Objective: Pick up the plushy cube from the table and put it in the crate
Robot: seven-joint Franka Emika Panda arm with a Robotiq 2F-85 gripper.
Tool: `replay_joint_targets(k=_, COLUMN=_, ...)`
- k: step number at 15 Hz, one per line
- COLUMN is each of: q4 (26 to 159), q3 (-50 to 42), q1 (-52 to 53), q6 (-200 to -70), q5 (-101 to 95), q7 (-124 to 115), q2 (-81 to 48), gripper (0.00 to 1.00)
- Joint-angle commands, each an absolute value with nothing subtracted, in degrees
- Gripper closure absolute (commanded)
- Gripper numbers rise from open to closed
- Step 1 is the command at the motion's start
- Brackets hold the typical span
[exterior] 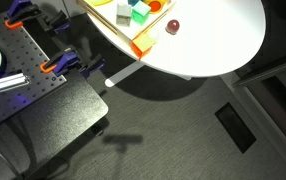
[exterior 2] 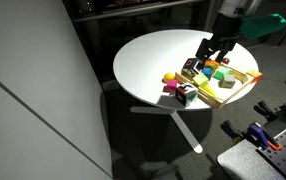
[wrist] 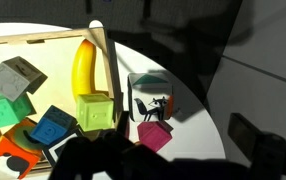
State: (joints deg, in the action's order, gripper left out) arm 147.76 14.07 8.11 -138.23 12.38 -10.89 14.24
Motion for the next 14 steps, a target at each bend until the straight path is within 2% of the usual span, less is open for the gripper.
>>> replay_joint_targets(k=1, q4=147.66, q3=12.95, q1=9.21, q6=-138.19, q5=11.96, q7=-11.17, q2=14.16, gripper=0.0)
replay_joint_targets(k=14, q4=145.02, q3=12.26, q1=8.73, q6=-141.1, q5=9.45, q7=-10.24, q2=4.93, gripper=0.0)
